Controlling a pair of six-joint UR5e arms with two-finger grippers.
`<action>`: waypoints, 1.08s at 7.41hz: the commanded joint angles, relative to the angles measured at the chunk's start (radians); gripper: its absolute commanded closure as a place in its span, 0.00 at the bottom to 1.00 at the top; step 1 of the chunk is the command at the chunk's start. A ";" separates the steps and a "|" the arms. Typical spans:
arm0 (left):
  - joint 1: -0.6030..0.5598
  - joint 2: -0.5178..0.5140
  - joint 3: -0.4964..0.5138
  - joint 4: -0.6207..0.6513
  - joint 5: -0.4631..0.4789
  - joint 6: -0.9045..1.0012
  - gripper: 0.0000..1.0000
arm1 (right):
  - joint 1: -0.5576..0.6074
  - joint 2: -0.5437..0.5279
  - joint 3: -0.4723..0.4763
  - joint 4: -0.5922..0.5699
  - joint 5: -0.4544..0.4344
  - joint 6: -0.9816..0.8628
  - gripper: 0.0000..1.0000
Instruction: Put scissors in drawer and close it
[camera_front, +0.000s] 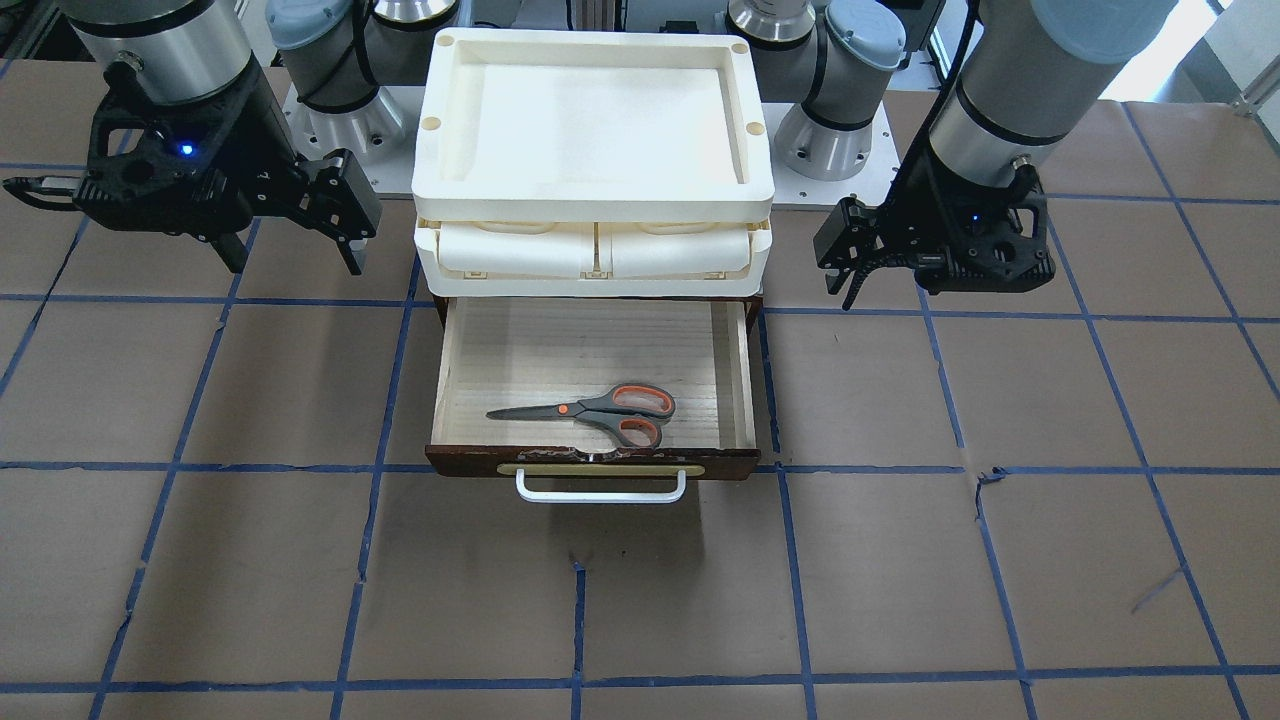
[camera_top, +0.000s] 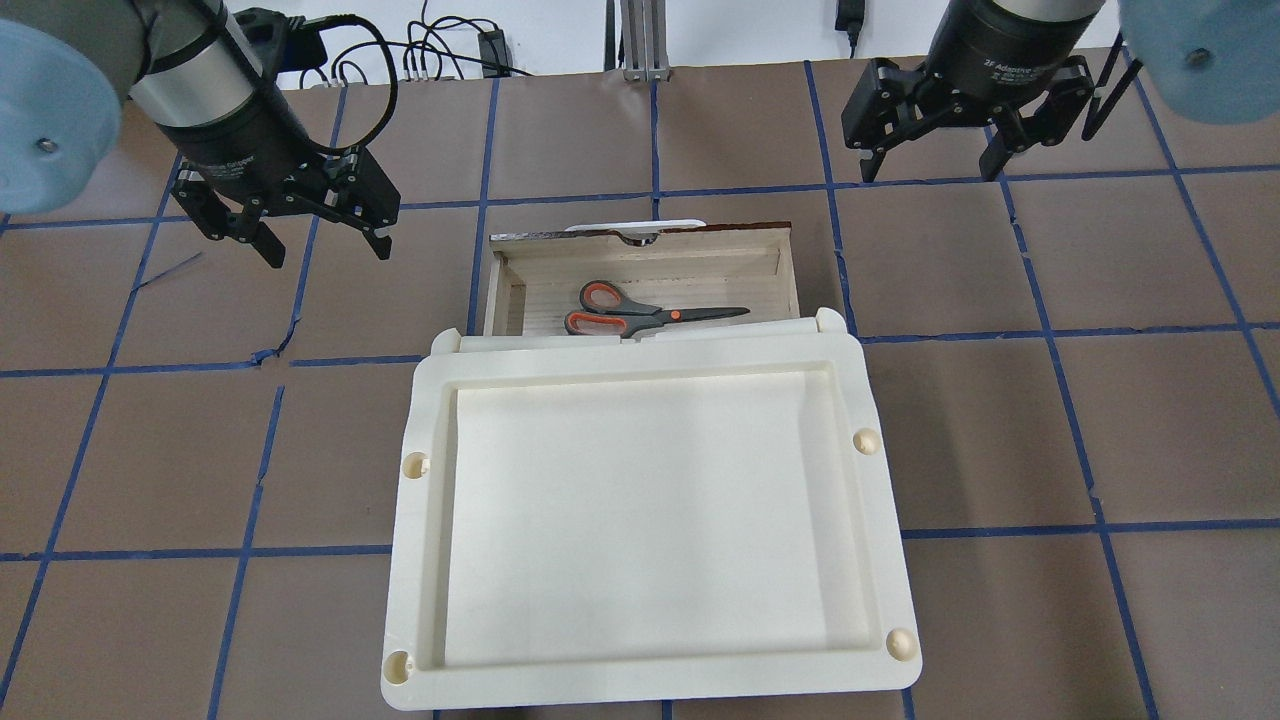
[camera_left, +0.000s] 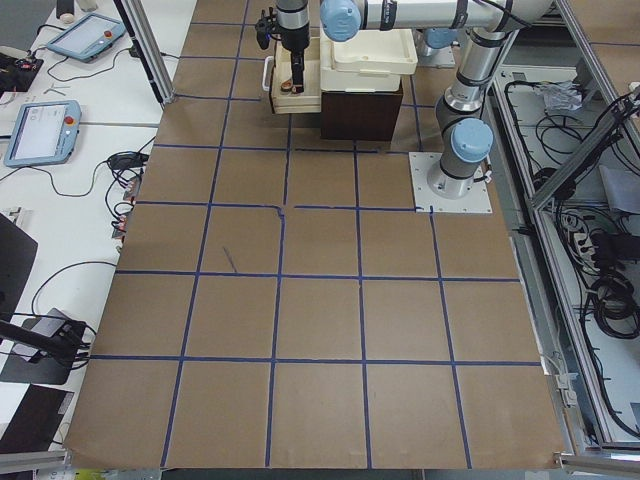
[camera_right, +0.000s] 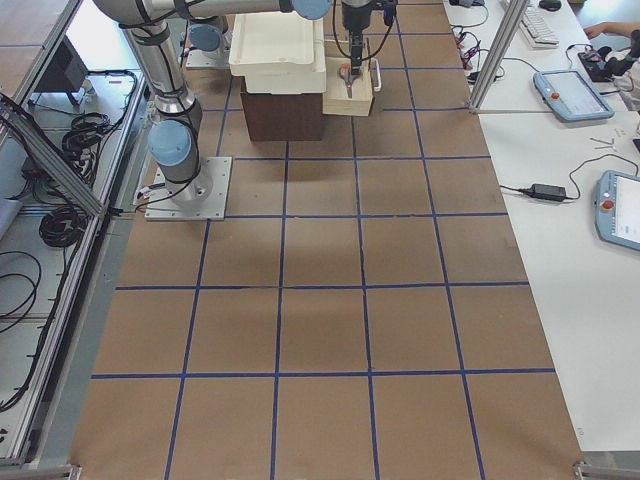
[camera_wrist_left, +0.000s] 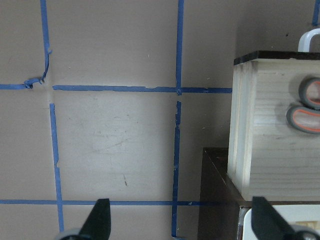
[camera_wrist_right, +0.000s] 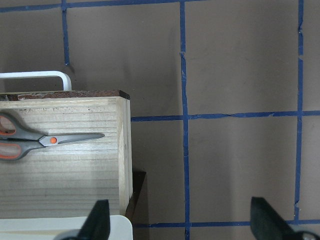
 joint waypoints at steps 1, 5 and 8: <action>0.000 0.001 -0.002 0.000 0.002 0.006 0.00 | 0.003 0.003 -0.015 0.007 0.003 0.003 0.00; 0.002 0.003 -0.004 0.000 0.002 0.011 0.00 | 0.002 0.046 -0.051 0.006 -0.017 0.094 0.00; 0.002 0.003 -0.004 0.000 0.002 0.012 0.00 | 0.003 0.044 -0.051 0.006 -0.008 0.088 0.00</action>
